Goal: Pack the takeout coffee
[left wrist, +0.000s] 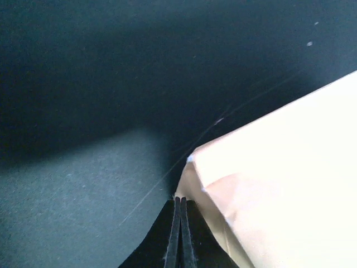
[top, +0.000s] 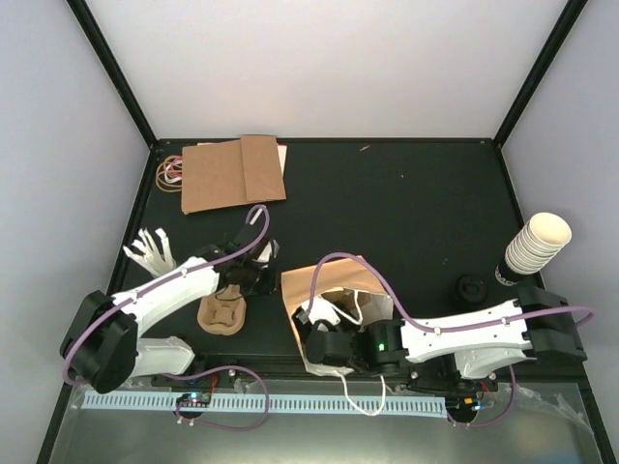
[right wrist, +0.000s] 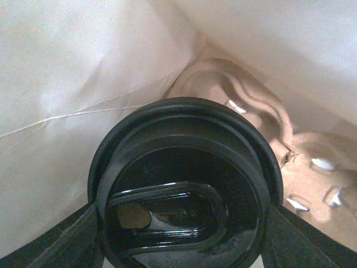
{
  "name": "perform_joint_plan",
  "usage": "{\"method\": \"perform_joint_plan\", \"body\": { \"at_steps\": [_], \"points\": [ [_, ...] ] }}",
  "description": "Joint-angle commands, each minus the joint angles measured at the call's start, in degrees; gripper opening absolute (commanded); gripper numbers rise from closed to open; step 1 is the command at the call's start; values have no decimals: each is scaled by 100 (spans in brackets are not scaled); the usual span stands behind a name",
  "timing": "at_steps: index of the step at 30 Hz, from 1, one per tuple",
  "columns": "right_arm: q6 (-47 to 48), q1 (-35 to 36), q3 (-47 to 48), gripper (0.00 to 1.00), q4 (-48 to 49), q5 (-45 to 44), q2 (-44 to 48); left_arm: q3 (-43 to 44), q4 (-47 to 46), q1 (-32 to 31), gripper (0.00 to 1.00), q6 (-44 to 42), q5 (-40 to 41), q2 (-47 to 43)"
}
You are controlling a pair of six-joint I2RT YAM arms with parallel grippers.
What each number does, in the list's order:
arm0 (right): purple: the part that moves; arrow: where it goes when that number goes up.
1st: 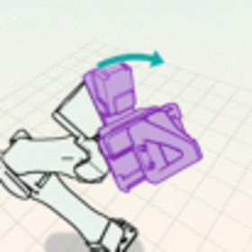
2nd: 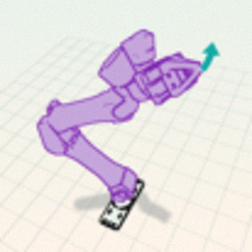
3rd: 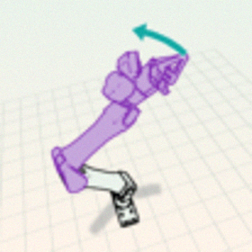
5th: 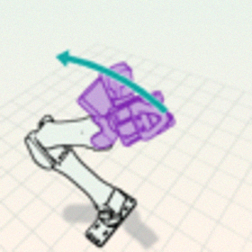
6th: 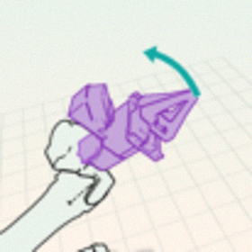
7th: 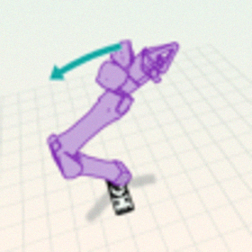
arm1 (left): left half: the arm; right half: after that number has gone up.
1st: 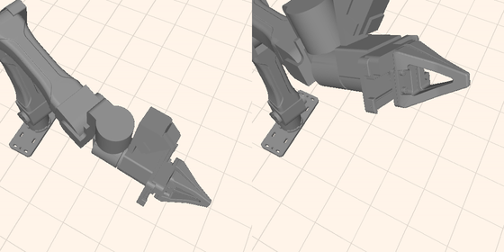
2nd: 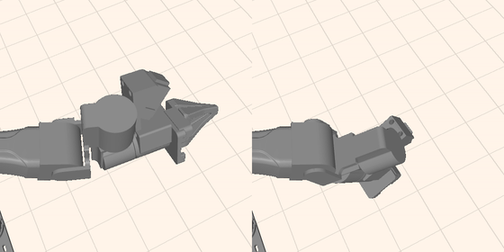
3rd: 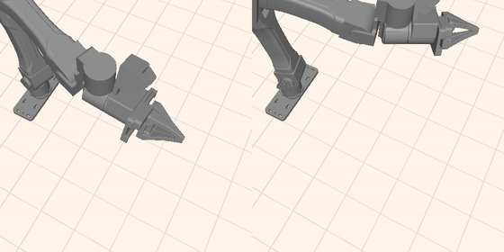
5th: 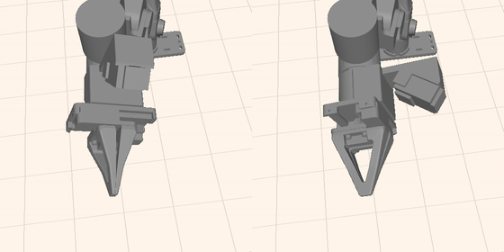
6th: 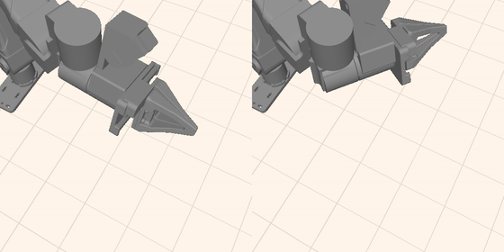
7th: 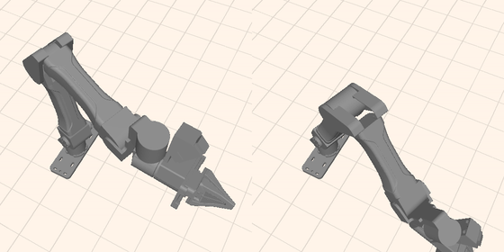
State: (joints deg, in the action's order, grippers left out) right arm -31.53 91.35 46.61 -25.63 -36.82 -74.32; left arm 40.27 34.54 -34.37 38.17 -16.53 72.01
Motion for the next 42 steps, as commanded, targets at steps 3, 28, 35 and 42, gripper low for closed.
{"method": "perform_joint_plan", "body": {
  "at_steps": [3, 28, 35, 42],
  "points": [
    [-299, 166, -165, 54, 56, -31, -348, 457, -485, -112, 2, -51, -33, -2],
    [25, 556, -122, 53, 14, -1676, -1064, 2885, 962, 484, 33, -1613, 384, 1550],
    [179, 559, -54, 54, -69, -1916, -1119, 3426, 1187, 465, 45, -1855, 41, 2297],
    [469, 555, -93, 54, -116, -2101, -930, 3408, 1146, 371, 49, -1956, -248, 2612]
  ]
}}
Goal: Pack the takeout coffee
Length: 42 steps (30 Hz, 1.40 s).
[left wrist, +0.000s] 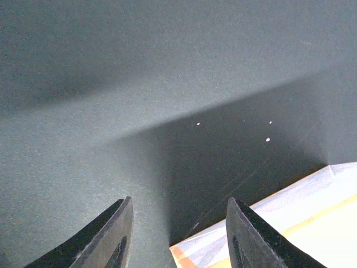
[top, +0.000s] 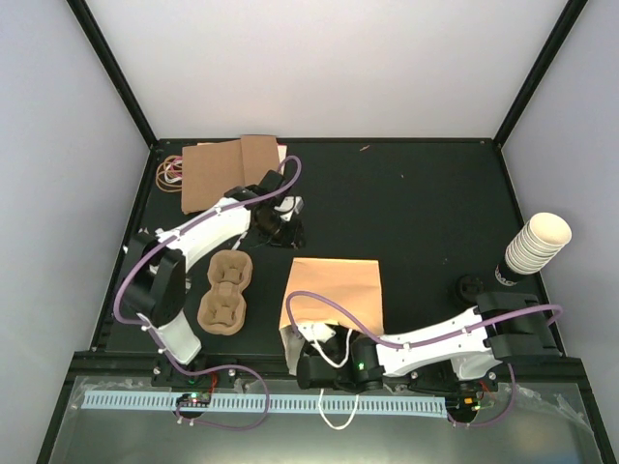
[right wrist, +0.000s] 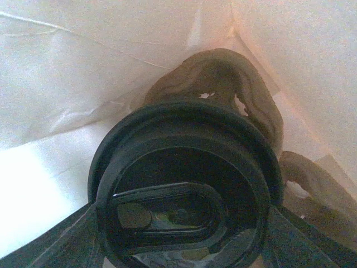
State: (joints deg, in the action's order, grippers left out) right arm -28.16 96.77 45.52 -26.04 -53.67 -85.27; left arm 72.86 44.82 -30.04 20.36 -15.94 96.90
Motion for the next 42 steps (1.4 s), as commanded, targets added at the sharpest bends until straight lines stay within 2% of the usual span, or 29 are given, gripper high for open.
{"method": "perform_joint_plan", "body": {
  "at_steps": [1, 11, 22, 23, 28, 31, 34, 39, 42],
  "points": [
    [156, 9, 30, 54, -99, -446, 171, 137, 97, -71, 49, -176, -331, 139],
    [38, -211, 93, 54, -562, -485, 522, 232, 100, -80, 46, -244, -497, 221],
    [427, -504, -259, 54, -103, 84, 1225, 314, 141, -18, 50, -208, -259, 96],
    [427, -521, -250, 54, -105, 125, 1209, 349, 134, -5, 51, -195, -260, 86],
    [379, -525, -228, 54, -129, 211, 1065, 512, 116, 42, 70, -173, -210, 82],
    [351, -529, -249, 54, -113, 255, 1048, 556, 122, 59, 97, -92, 32, 58],
    [350, -529, -269, 54, -116, 282, 1066, 468, -21, 90, 99, 80, 184, -31],
    [379, -540, -298, 54, -82, 359, 1107, 455, -228, 114, 99, -3, -214, 212],
    [418, -541, -306, 54, -53, 411, 1109, 513, -349, 115, 93, -30, -290, 409]
  ]
}}
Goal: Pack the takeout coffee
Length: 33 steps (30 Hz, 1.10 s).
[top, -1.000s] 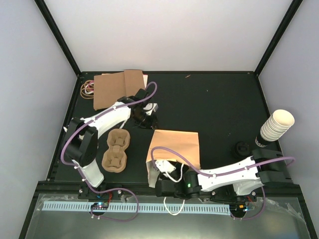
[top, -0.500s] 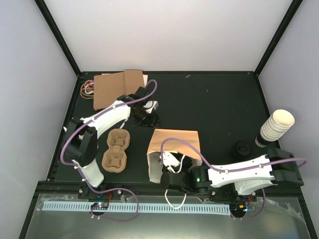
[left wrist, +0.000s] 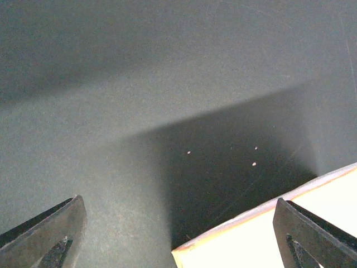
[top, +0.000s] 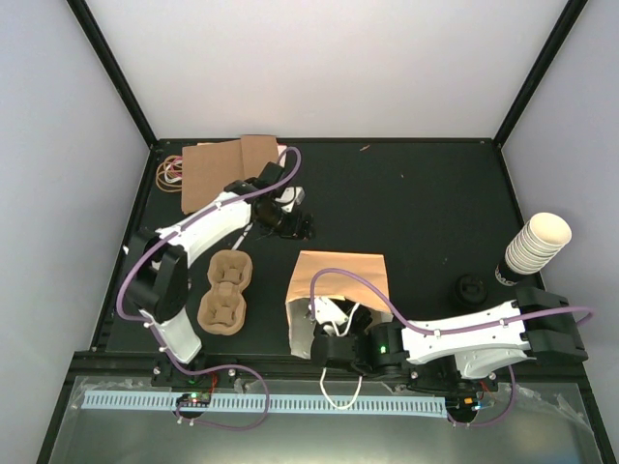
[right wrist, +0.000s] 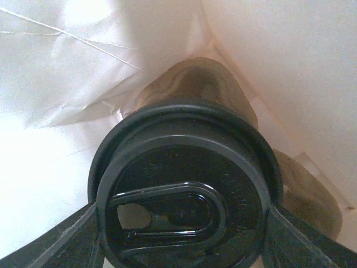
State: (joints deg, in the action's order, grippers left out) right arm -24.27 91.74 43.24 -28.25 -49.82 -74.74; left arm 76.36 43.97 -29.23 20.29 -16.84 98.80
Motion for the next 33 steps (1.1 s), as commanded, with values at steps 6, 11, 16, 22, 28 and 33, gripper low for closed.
{"method": "perform_joint_plan", "body": {
  "at_steps": [6, 11, 16, 22, 28, 33],
  "points": [
    [57, -39, -78, 54, 197, 95, 29, 354, -396, 38, 87, -34, -271, 599],
    [60, -48, -103, 54, 215, 181, 20, 494, -415, 41, 85, -43, -299, 834],
    [5, -50, -157, 54, 223, 236, 50, 621, -442, 45, 82, -56, -451, 1053],
    [16, -77, -220, 54, 298, 445, 77, 762, -413, 40, 70, -113, -703, 1357],
    [88, -121, -220, 54, 345, 410, 81, 623, -512, 13, 51, -116, -992, 1483],
    [196, -137, -96, 54, 315, 167, -20, 421, -621, -2, 41, -134, -1194, 1524]
  ]
}}
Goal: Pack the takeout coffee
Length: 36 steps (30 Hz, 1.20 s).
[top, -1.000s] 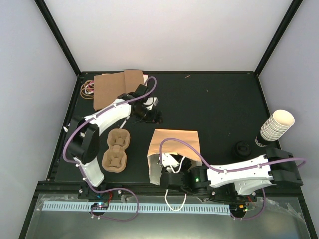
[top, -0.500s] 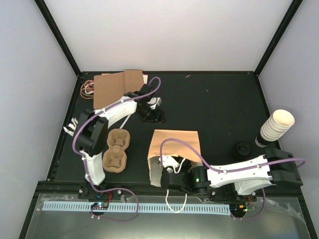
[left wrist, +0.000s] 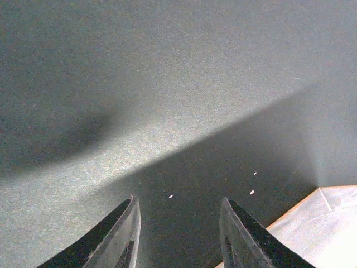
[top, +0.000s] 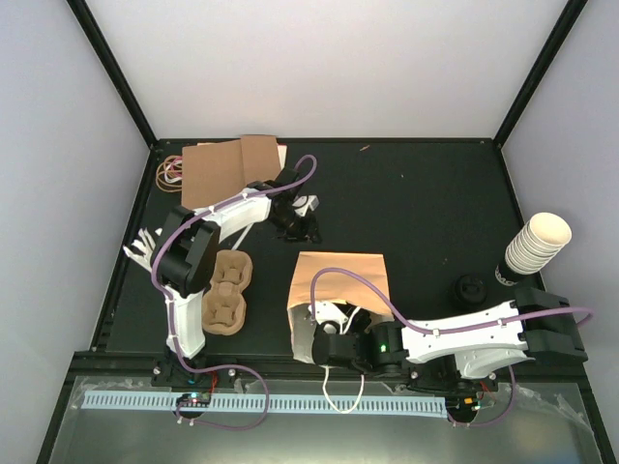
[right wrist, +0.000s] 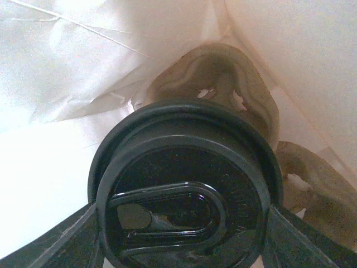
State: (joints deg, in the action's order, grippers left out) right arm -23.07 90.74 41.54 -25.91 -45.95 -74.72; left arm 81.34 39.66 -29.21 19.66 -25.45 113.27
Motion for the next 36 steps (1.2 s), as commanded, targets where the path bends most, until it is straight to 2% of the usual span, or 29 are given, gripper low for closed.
{"method": "perform_joint_plan", "body": {
  "at_steps": [1, 11, 19, 36],
  "points": [
    [110, -37, 120, 53, 63, -338, -77, -115, -207, -5, 41, -71, -358, 68],
    [640, -32, 472, 53, 152, -938, -550, -432, -340, -37, 35, -96, -591, -49],
    [1186, -45, 461, 54, 498, -1096, -677, -506, -267, -80, 33, -197, -744, -99],
    [2059, -139, 713, 57, 566, -786, -1333, -692, -39, -138, 29, -411, -1007, -157]
  ]
}}
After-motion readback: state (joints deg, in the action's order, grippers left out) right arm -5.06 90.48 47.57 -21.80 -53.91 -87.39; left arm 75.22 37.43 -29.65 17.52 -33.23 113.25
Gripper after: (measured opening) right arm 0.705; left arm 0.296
